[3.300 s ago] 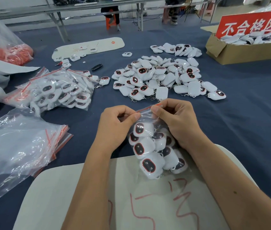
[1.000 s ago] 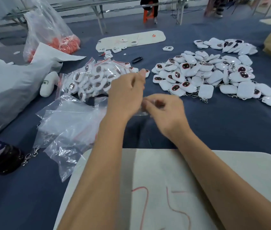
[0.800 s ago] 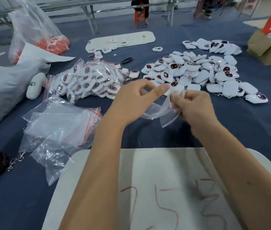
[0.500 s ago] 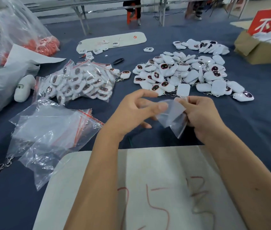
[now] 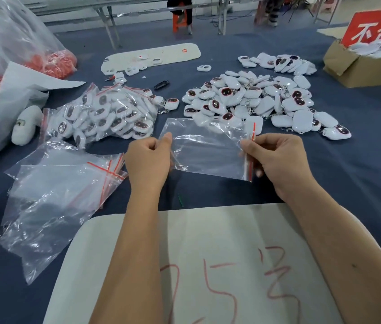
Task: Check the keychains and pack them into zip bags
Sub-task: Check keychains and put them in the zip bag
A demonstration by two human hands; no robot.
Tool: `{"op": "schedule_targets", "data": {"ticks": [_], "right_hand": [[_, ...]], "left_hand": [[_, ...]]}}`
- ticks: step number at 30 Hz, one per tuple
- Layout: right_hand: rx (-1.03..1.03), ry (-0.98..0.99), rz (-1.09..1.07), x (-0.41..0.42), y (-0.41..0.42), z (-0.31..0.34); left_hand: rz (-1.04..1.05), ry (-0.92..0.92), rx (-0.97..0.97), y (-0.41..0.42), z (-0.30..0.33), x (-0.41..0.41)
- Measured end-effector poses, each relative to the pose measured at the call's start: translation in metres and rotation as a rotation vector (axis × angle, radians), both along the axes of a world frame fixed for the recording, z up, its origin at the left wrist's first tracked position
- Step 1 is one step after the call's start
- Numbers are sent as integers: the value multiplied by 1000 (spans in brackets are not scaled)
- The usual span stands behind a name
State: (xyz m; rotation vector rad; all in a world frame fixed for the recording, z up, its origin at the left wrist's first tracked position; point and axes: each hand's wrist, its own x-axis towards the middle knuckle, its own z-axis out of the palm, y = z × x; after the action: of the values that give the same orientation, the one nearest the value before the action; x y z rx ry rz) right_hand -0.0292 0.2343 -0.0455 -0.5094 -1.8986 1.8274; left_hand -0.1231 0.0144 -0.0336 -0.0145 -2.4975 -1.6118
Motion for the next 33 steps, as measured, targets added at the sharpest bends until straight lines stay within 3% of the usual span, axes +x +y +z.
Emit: {"op": "schedule_targets", "data": {"ticks": [3,6,9,12,17,20,26,31,33], "right_hand": [[119,-69,15,-1,-2,-1],[291,-152,69,-1,-8,3],[390,-192,102,-2,-14,7],[449,-176,96,-3,-18,8],[543,-93,84,-2,-21,4],[527,-46,155,-2,-22,4],[264,65,259,-2,-17,3],[88,52,300,-5,-15,3],[72,22,300,-5,-14,4]], "left_hand": [[265,295,-57,6,9,8],[106,566,156,22,18,20],[-181,499,-27,46,16,34],[-233,445,-203,64,10,46],[-280,3,-65,66,-2,36],[-337,-125,48,57,-4,26],[-449,-224,172,53,2,29],[-565,-88,-110,54,3,35],[-535,-48,-129,52,0,33]]}}
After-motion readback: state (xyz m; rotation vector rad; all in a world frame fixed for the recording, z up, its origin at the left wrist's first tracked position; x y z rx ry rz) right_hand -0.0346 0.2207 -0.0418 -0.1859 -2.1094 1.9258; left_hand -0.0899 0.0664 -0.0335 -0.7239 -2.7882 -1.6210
